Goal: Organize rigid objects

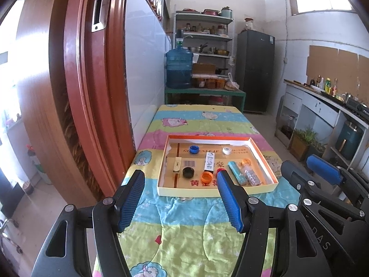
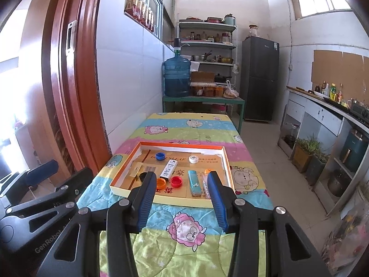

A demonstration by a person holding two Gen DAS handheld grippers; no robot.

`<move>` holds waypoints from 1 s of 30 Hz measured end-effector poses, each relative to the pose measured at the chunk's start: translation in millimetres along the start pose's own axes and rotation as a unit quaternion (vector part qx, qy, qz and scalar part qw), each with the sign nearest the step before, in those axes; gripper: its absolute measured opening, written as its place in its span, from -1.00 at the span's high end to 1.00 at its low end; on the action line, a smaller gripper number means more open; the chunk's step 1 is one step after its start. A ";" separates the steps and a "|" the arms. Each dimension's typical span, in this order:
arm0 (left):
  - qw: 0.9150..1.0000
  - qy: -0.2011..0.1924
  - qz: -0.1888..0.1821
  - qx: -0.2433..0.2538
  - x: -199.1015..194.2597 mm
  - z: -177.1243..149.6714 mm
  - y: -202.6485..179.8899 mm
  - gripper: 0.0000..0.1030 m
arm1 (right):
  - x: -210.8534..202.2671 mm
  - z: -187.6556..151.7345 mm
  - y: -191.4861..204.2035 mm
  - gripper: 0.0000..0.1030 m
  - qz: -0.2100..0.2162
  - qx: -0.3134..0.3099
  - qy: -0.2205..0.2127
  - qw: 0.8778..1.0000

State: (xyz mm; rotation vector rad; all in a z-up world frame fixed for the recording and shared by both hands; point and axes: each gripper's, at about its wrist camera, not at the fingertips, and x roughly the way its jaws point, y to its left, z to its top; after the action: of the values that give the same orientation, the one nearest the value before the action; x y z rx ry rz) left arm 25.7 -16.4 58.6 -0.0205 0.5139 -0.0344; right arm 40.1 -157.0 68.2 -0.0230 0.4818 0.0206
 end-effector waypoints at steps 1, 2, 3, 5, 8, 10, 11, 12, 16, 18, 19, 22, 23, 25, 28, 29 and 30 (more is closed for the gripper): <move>1.000 0.000 0.000 0.000 0.3 1.0 -0.1 -0.30 | 0.4 -0.4 0.8 0.11 0.000 -0.001 0.001 1.000; 1.000 0.000 0.001 0.000 0.3 1.0 0.0 -0.30 | 1.1 -0.9 1.3 0.11 0.000 -0.001 0.001 1.000; 1.000 -0.001 0.001 0.000 0.5 0.7 0.0 -0.30 | 1.9 -1.4 1.3 0.11 0.000 -0.001 0.003 1.000; 1.000 -0.001 0.001 0.001 1.5 0.1 -0.5 -0.30 | 2.6 -2.1 1.2 0.11 0.001 0.000 0.004 1.000; 1.000 0.000 0.000 0.001 1.4 0.1 -0.3 -0.30 | 3.2 -2.9 0.6 0.11 0.001 0.000 0.006 1.000; 1.000 0.002 0.000 0.002 2.6 -0.7 -0.2 -0.30 | 3.9 -2.8 0.8 0.11 0.000 0.000 0.006 1.000; 1.000 0.002 0.000 0.003 2.8 -0.1 -0.9 -0.30 | 4.1 -2.9 0.7 0.11 0.001 0.000 0.007 1.000; 1.000 0.003 0.001 0.005 3.2 -0.4 -1.1 -0.30 | 4.8 -3.0 0.8 0.11 0.002 0.000 0.008 1.000; 1.000 0.003 0.001 0.006 3.7 -0.6 -1.3 -0.30 | 6.7 -4.4 0.7 0.11 0.007 0.002 0.014 1.000; 1.000 0.004 0.001 0.006 3.7 -0.7 -1.3 -0.30 | 6.4 -5.5 1.2 0.11 0.006 0.001 0.014 1.000; 1.000 0.005 0.001 0.006 4.3 -1.2 -1.2 -0.30 | 6.1 -5.5 1.2 0.11 0.005 0.001 0.013 1.000; 1.000 0.005 -0.001 0.007 3.2 -2.2 -2.8 -0.30 | 6.3 -4.9 0.2 0.11 0.003 0.002 0.011 1.000; 1.000 0.006 -0.001 0.008 3.4 -2.6 -3.3 -0.30 | 6.1 -5.1 -0.7 0.11 0.001 0.003 0.010 1.000; 1.000 0.008 -0.002 0.009 4.5 -4.0 -3.7 -0.30 | 6.4 -6.2 -0.5 0.11 0.001 0.004 0.011 1.000; 1.000 0.009 -0.001 0.010 5.4 -4.3 -4.0 -0.30 | 8.0 -7.4 -1.4 0.11 0.001 0.006 0.012 1.000; 1.000 0.009 -0.001 0.010 6.1 -4.2 -4.0 -0.30 | 8.6 -7.7 -1.6 0.11 0.001 0.006 0.013 1.000; 1.000 0.010 -0.001 0.010 6.8 -4.2 -4.6 -0.30 | 9.2 -8.0 -1.7 0.11 0.002 0.006 0.014 1.000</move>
State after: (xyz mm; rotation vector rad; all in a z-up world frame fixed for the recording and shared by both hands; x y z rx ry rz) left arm 29.4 -21.2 51.8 -0.0016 0.5335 -0.0414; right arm 44.6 -158.8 56.9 -0.0098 0.5106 0.0207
